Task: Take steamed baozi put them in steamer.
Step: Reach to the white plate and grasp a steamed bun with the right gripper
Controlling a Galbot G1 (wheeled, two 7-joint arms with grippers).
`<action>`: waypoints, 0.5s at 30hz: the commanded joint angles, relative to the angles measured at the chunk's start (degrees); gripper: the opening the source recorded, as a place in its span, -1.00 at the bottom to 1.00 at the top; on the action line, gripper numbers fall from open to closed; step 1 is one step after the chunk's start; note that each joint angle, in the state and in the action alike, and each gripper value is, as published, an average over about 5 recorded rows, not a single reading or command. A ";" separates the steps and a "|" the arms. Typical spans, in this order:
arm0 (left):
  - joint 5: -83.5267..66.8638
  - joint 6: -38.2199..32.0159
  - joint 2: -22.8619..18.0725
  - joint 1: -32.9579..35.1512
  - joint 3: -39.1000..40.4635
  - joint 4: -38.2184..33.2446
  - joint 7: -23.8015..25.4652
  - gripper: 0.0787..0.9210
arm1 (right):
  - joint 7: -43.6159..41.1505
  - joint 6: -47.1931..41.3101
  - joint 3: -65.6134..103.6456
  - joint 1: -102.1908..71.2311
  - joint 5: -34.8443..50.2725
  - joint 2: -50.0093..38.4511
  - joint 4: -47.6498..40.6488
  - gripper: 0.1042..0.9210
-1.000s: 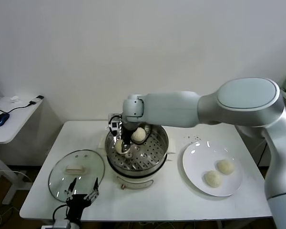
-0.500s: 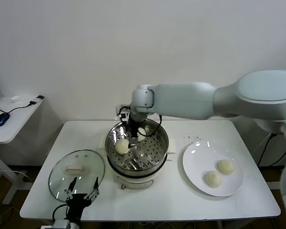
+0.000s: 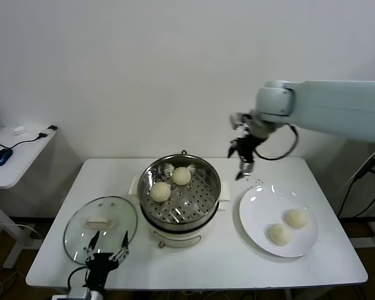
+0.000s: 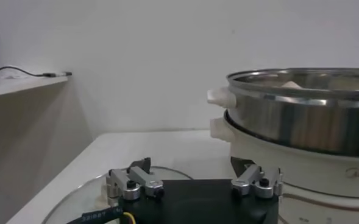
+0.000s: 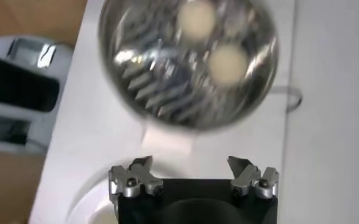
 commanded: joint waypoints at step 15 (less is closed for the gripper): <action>0.17 0.06 -0.57 0.31 -0.22 0.36 0.00 0.77 | 5.77 -3.07 14.94 -32.06 -18.35 -15.96 -1.78 0.76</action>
